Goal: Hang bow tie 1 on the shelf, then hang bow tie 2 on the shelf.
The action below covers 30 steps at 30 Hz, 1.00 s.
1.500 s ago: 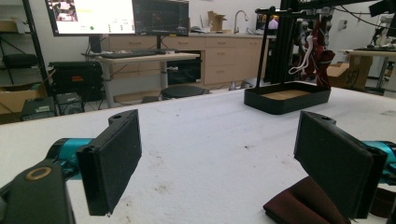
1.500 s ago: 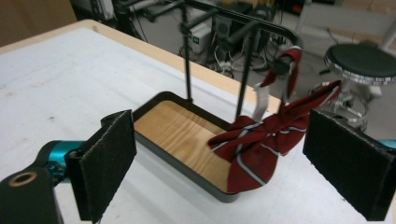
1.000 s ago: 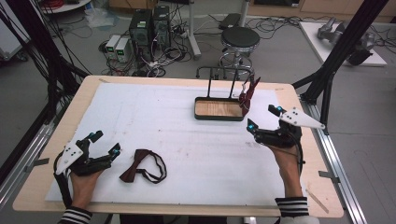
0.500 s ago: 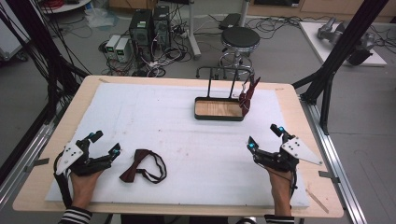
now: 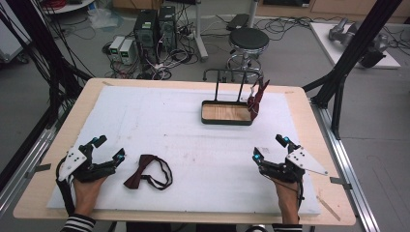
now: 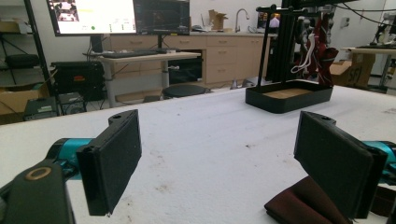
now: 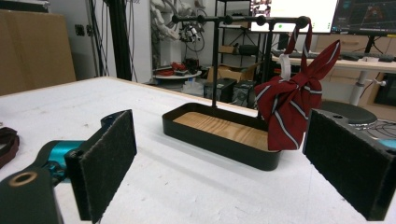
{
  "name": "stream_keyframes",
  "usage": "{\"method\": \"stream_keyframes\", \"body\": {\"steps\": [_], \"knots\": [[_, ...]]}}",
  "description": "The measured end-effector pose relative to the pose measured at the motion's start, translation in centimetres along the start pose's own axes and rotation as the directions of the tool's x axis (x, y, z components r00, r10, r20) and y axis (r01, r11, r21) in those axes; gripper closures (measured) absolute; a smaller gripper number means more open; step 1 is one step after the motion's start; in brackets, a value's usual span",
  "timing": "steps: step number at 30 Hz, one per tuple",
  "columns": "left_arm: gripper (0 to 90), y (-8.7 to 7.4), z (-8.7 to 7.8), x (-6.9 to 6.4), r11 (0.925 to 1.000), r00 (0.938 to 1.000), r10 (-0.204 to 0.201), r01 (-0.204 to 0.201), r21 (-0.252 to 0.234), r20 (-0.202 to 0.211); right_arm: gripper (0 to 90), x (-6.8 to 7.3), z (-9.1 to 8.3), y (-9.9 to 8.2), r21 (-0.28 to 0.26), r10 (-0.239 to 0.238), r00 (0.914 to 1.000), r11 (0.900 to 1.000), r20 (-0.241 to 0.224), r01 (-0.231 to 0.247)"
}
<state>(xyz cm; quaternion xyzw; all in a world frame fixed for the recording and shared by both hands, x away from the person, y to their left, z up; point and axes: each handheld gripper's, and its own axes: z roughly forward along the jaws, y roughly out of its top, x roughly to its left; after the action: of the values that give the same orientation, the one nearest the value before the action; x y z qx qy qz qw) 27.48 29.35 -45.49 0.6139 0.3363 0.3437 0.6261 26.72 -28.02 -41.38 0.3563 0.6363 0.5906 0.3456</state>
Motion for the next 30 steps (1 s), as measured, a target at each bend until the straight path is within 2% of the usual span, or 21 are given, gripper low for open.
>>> {"method": "stream_keyframes", "body": {"steps": [6, 19, 23, 25, 27, 30], "knots": [[15.4, 0.0, 0.0, 0.0, 1.0, 1.0, -0.004, 0.004, -0.001, 0.002, 8.8, 0.0, 0.2, -0.2, 0.017, 0.003, 1.0, 0.9999, 0.0, -0.003], [14.4, 0.1, -0.1, 0.2, 0.9997, 0.9997, -0.02, 0.02, -0.013, 0.011, 8.8, 0.0, 0.1, -0.1, 0.008, 0.004, 1.0, 1.0, -0.003, -0.004], [14.0, 0.6, -0.2, 0.1, 0.9998, 0.9993, -0.017, 0.017, -0.003, 0.034, 8.8, -0.1, 0.1, -0.1, 0.006, 0.005, 1.0, 1.0, -0.002, -0.005], [13.8, 1.1, -0.3, 0.1, 0.9995, 0.9978, -0.027, 0.026, 0.015, 0.06, 8.8, -0.1, 0.0, -0.1, 0.008, 0.008, 1.0, 0.9999, -0.003, -0.008], [13.7, 1.6, -0.4, 0.0, 0.9986, 0.9957, -0.029, 0.026, 0.046, 0.088, 8.8, -0.2, 0.0, -0.1, 0.001, 0.01, 0.9999, 1.0, -0.004, -0.01], [13.7, 2.7, -0.6, -0.1, 0.9933, 0.9893, -0.035, 0.019, 0.114, 0.141, 8.8, -0.2, -0.1, 0.0, 0.0, 0.016, 0.9999, 0.9999, -0.002, -0.016]]}}
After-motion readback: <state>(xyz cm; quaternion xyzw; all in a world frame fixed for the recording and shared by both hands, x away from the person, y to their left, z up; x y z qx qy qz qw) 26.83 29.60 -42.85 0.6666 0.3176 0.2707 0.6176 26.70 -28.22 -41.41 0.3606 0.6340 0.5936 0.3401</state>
